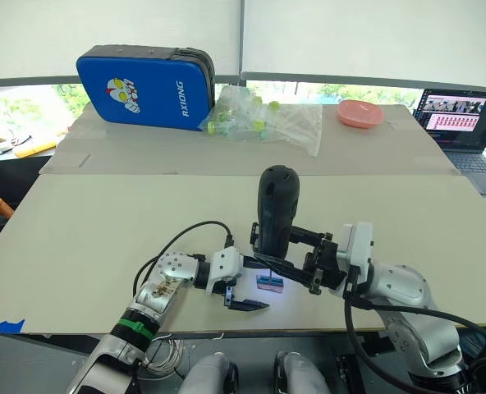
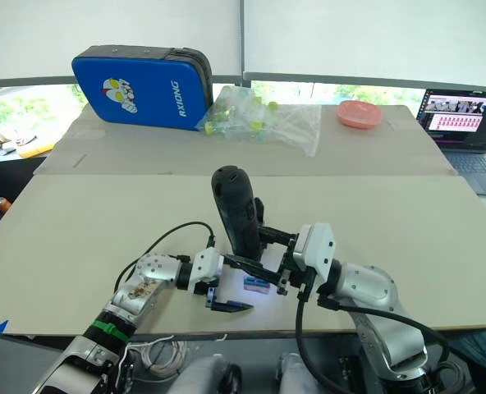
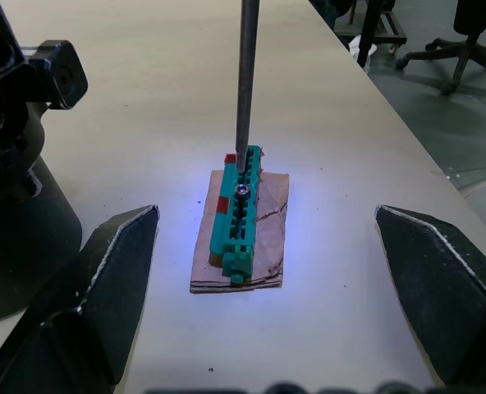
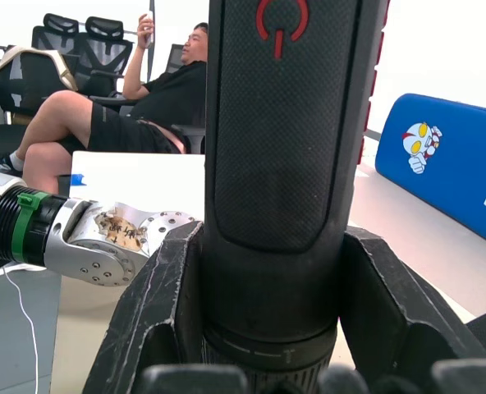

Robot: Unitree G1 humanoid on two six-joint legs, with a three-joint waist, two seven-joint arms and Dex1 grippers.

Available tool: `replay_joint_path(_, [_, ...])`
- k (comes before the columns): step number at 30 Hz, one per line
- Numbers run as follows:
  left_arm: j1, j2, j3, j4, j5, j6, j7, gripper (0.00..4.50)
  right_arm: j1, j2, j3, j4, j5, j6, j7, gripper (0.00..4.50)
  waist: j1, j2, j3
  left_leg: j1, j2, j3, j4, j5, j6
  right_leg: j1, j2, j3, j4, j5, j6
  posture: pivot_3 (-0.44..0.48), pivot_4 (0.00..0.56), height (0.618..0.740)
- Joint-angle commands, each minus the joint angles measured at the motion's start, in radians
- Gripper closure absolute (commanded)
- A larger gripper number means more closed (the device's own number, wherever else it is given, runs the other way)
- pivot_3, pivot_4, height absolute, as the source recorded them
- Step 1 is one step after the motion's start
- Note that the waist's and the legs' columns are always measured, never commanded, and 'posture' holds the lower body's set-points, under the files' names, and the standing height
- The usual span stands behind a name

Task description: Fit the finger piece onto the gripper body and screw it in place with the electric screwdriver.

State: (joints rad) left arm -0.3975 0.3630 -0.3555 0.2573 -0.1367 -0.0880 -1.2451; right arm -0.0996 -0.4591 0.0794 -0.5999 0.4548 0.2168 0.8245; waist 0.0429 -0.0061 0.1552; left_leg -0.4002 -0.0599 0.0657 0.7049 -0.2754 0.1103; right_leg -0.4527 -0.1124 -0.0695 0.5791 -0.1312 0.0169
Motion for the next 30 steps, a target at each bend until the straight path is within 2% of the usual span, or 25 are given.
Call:
replay_joint_path(1, [0.024,-0.004,-0.035,0.043,0.026,0.018,-0.002,0.05,-0.018,0.009,-0.009,-0.038,0.027,-0.033,-0.006,2.62,0.000,0.000,0.000,0.000,0.000,0.000,0.000,0.000,0.000,0.000,0.000,0.000,0.000,0.000,0.000,0.000,0.150,0.740])
replay_joint_path(30, [0.047,0.013,-0.031,0.034,0.025,0.030,0.000,0.05,-0.025,0.012,-0.002,-0.016,0.022,-0.024,-0.013,2.62,-0.001,0.000,0.000,0.000,0.000,0.000,0.000,0.000,0.000,0.000,0.000,0.000,0.000,0.000,0.000,0.000,0.150,0.740])
